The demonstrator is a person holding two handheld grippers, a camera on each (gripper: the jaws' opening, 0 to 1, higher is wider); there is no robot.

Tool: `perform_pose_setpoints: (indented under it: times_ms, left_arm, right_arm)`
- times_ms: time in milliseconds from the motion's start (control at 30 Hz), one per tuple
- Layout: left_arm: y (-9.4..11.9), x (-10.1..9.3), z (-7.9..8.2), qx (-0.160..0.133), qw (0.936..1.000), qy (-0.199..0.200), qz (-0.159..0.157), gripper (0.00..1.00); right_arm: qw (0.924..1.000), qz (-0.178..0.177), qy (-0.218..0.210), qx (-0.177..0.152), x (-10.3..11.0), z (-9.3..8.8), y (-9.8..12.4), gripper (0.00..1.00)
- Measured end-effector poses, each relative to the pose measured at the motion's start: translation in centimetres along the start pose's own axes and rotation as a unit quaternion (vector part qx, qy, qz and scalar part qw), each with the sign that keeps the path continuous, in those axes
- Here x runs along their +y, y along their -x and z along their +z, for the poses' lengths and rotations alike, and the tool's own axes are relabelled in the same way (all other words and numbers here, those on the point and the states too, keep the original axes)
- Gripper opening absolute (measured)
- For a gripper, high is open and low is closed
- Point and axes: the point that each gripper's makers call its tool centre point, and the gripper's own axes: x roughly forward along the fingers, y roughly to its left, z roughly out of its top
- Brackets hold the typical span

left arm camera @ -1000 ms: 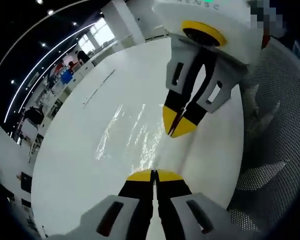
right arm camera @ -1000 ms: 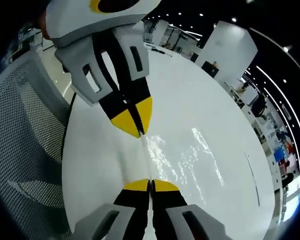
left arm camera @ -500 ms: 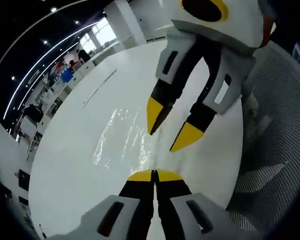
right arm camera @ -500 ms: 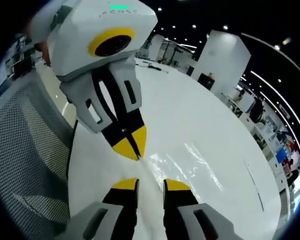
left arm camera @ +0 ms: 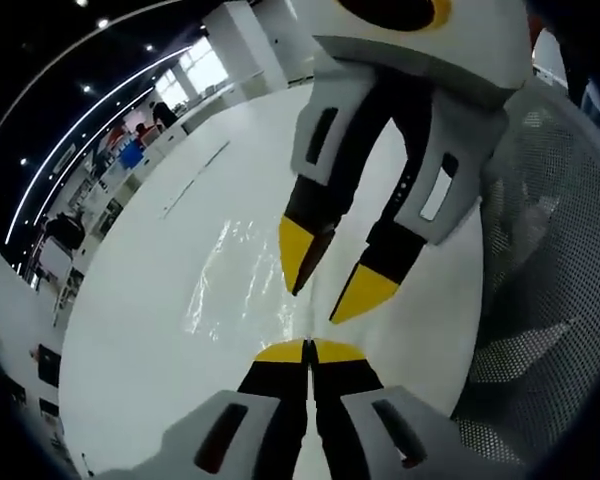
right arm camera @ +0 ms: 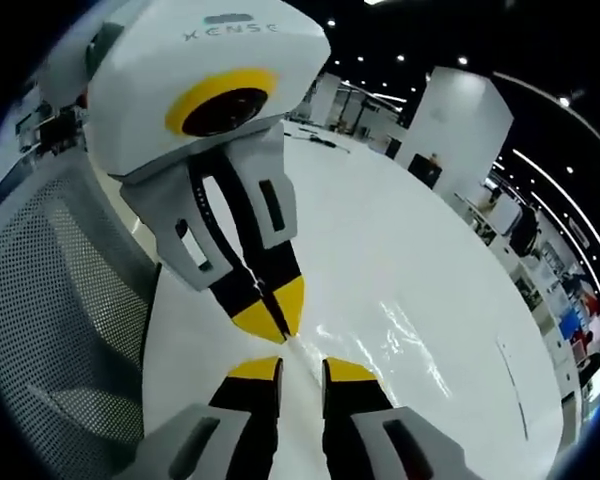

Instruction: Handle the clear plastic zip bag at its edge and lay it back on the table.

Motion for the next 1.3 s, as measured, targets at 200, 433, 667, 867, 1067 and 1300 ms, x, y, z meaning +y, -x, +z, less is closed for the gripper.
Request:
perform_pose_setpoints:
  times_ms: [200,433,667,867,1067,1300]
  left_arm:
    - [0.0,-0.4,0.1,-0.001,0.9998,-0.016,-0.011,0.00]
    - [0.2,-0.7,0.3,0.001,0.9990,-0.042,-0.018,0.00]
    - [0.5,-1.2,0.5,0.002,0.9978,-0.060,-0.027,0.00]
    - [0.5,-1.4,0.2,0.008,0.9980,-0.054,-0.032,0.00]
    - [0.4,-1.5,-0.1,0.008,0.9984,-0.046,-0.034,0.00]
    - [0.6,-1.6,-0.2,0.010,0.9986,-0.039,-0.034,0.00]
  right_arm:
    - [0.9991,0.009,0.041,0.008,0.5,0.4,-0.2,0.10]
    - [0.9960,0.023,0.084,0.020,1.4,0.4,-0.2,0.06]
    - [0.9930,0.028,0.112,0.026,1.6,0.4,-0.4,0.01]
    - [0.9920,0.032,0.118,0.031,1.9,0.2,-0.7,0.00]
    - [0.9927,0.029,0.113,0.033,2.1,0.1,-0.7,0.00]
    - [0.9943,0.033,0.094,0.036,2.1,-0.2,-0.8,0.00]
